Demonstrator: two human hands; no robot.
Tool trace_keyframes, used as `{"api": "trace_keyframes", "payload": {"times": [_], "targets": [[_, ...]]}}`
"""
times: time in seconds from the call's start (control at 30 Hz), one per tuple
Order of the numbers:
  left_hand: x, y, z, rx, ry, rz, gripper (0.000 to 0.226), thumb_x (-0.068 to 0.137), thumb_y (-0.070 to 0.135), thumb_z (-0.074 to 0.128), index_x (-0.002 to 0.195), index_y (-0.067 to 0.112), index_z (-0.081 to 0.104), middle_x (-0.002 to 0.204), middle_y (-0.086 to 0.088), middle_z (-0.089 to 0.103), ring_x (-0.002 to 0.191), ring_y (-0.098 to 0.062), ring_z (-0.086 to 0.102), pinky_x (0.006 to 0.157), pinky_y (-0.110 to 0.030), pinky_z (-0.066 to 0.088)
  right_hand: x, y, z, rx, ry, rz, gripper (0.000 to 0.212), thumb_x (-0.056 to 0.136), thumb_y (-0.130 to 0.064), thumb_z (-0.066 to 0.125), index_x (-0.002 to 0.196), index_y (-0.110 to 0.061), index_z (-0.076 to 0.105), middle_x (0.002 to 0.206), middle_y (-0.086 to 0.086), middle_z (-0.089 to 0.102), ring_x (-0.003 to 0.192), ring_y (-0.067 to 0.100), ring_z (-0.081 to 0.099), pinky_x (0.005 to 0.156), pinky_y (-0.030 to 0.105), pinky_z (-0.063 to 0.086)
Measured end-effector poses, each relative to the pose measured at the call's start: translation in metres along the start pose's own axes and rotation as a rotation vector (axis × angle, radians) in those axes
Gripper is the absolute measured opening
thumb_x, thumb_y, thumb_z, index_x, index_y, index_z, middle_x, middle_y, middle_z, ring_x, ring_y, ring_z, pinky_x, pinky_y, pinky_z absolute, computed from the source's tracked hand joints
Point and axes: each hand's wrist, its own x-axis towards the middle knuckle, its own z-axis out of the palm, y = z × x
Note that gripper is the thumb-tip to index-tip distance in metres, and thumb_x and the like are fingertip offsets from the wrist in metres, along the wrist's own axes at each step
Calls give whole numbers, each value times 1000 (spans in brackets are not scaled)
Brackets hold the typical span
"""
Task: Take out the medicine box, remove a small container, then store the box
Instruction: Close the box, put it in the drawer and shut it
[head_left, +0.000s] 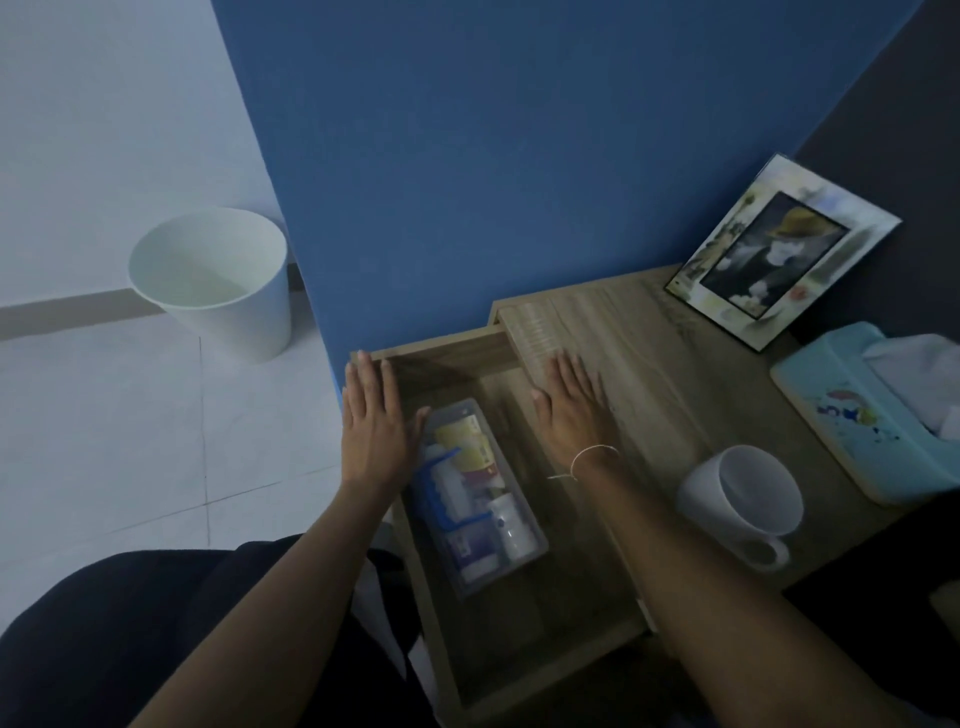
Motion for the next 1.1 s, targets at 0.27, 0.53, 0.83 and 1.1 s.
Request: {"api": "trace_keyframes", "payload": {"times": [0.27,0.53,0.83,1.1], "targets": [[-6,2,-4,-458,-87,-237,77,97,35,43,146,-6,0,156,-29,4,145,-39,10,118,-46,20,1,5,1,48,54,-12,52,99,-20,31,149,-9,25,159,6,23,148,20,15,121,40,8],[-2,4,-8,-482,-227,-216,86,96,33,46,146,-1,-15,158,-19,-15,148,-30,-3,120,-39,11,4,7,6,47,89,-11,53,97,-18,34,149,-10,26,158,5,26,147,20,17,121,38,7],[9,25,-13,-462,-289,-10,59,98,24,39,148,6,13,155,-20,24,138,-37,32,109,-41,31,5,9,9,72,57,12,54,99,-36,30,149,-16,26,159,2,23,149,24,4,121,45,3],[1,34,26,-39,-260,265,68,99,42,29,149,14,-7,161,-7,-4,148,-24,-1,119,-40,1,3,10,2,124,161,31,48,85,-32,53,131,-20,55,145,6,48,138,30,36,115,57,18]]}}
